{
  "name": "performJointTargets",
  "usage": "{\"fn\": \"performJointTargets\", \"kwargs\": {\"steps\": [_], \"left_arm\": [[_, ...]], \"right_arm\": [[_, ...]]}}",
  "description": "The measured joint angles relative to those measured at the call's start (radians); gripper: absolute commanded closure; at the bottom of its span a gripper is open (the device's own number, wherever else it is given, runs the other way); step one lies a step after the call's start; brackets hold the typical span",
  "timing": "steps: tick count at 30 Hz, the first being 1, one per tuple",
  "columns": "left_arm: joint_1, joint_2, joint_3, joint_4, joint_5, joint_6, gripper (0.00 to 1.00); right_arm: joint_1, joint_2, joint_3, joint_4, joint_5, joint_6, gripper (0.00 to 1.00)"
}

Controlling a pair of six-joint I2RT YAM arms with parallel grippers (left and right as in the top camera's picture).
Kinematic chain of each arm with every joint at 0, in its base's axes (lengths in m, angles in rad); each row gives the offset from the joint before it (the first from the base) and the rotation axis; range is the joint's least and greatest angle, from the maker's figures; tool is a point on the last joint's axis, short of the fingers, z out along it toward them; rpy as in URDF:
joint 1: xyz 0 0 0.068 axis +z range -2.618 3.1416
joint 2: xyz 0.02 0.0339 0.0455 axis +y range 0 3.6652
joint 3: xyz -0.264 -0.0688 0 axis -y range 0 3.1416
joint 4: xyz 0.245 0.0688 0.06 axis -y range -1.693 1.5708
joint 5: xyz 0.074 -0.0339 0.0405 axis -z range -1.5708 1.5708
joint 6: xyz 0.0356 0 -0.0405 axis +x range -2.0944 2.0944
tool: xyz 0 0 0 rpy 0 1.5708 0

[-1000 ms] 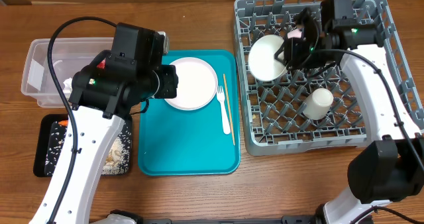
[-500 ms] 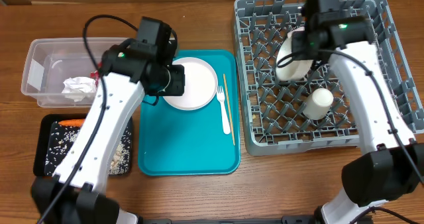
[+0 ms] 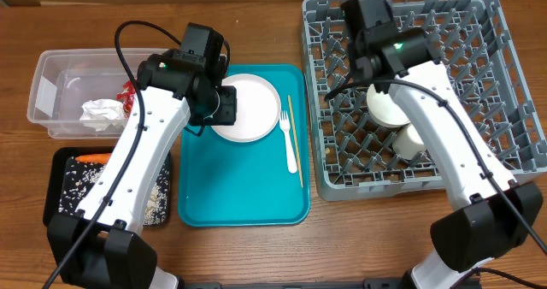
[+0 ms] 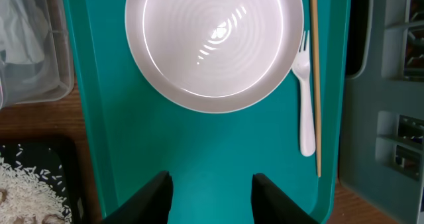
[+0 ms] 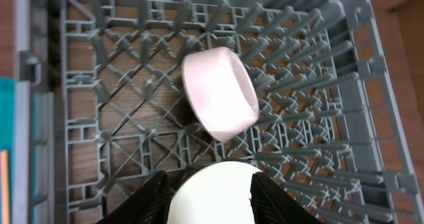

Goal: Sort waste into correct bins and load items into the dishwasher

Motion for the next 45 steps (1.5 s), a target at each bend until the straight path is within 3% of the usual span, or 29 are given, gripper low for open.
{"fn": "performJointTargets", "kwargs": {"steps": [6,8,13,15,20,27,40,45], "left_arm": [[0.0,0.0,0.0,-0.008,-0.004,0.006,0.27],[0.0,0.0,0.0,-0.008,-0.005,0.007,0.12],[0.0,0.0,0.0,-0.019,-0.004,0.003,0.0],[0.0,0.0,0.0,-0.029,-0.004,0.003,0.0],[0.0,0.0,0.0,-0.03,-0.003,0.003,0.0],[0.0,0.0,0.0,-0.03,-0.003,0.003,0.0],[0.0,0.0,0.0,-0.03,-0.003,0.003,0.0],[0.0,0.0,0.0,-0.03,-0.003,0.003,0.0]], "right_arm": [[-0.126,0.0,0.0,-0.019,-0.186,0.043,0.58],[-0.187,0.0,0.0,-0.022,-0.291,0.05,0.57],[-0.344,0.0,0.0,-0.069,-0.526,0.03,0.39],[-0.401,0.0,-0.001,-0.109,-0.596,0.017,0.3],[-0.488,0.0,-0.002,-0.216,-0.711,-0.045,0.21],[-0.49,0.0,-0.034,-0.24,-0.784,-0.093,0.22],[-0.49,0.0,-0.211,-0.074,-0.8,-0.109,0.23],[-0.49,0.0,-0.269,-0.032,-0.809,-0.108,0.27]]}}
